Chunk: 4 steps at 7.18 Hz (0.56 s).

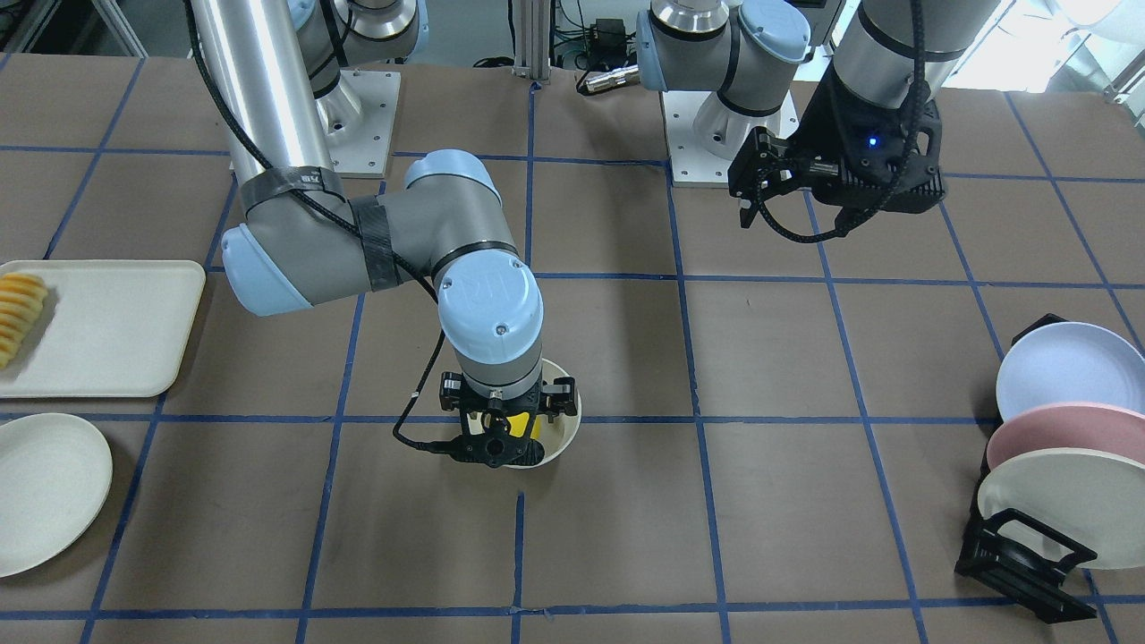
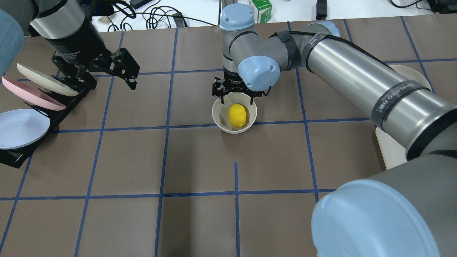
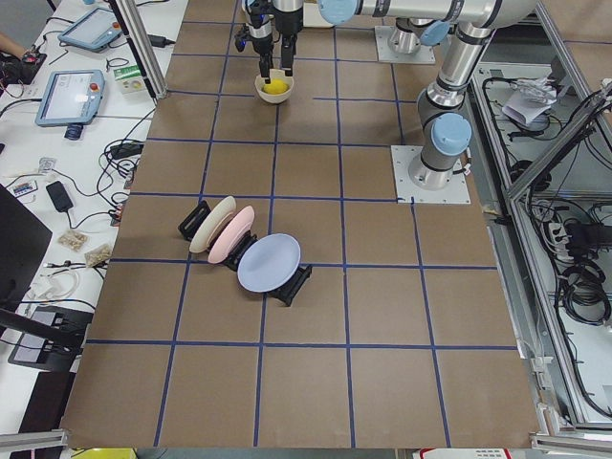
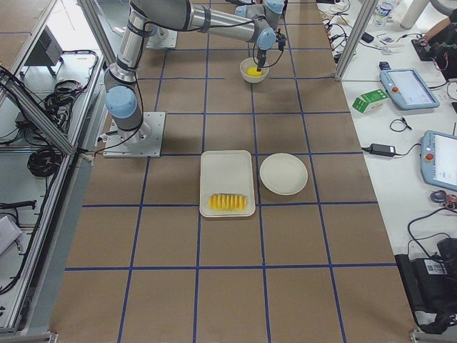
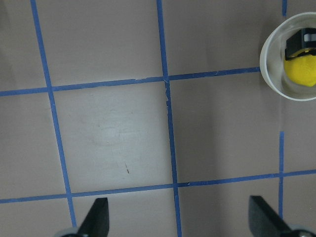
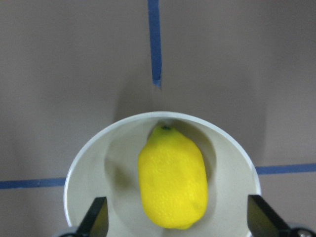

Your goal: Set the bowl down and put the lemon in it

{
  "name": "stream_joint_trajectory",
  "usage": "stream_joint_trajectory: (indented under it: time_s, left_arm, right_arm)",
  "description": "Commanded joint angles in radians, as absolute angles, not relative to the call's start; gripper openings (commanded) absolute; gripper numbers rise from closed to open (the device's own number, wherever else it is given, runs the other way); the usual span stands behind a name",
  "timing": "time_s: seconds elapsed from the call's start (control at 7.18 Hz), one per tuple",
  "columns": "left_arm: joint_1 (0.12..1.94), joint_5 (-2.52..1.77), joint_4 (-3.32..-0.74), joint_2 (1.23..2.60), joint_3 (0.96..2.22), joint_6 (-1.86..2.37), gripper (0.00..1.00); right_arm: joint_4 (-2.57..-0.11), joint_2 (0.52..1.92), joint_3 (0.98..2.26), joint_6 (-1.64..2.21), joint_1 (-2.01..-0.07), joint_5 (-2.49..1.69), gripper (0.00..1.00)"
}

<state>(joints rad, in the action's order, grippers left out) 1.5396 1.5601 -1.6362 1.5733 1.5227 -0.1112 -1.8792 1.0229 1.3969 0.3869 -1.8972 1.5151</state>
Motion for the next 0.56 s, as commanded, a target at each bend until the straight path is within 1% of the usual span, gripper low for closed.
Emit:
stream_joint_trajectory:
  time_s: [0.0,0.14,0.28,0.42]
  left_arm:
    - [1.543,1.556,-1.635,1.575,1.525,-0.109,1.0]
    - [1.546,1.558,-1.637,1.575,1.523,-0.109,1.0]
    - [1.548,1.559,-1.637,1.575,1.523,-0.11,1.0]
    - [1.549,1.559,-1.637,1.575,1.523,-0.11,1.0]
  right_arm:
    - [-1.78,1.15,1.399,0.368,-1.817,1.572,1.0]
    - [-1.761,1.242,1.408,0.341,-1.759,1.583,1.0]
    - [-1.681,1.302,1.41,0.331,-1.69,1.582,1.0]
    - [-1.589,1.374,1.411,0.233,-1.645,1.582,1.0]
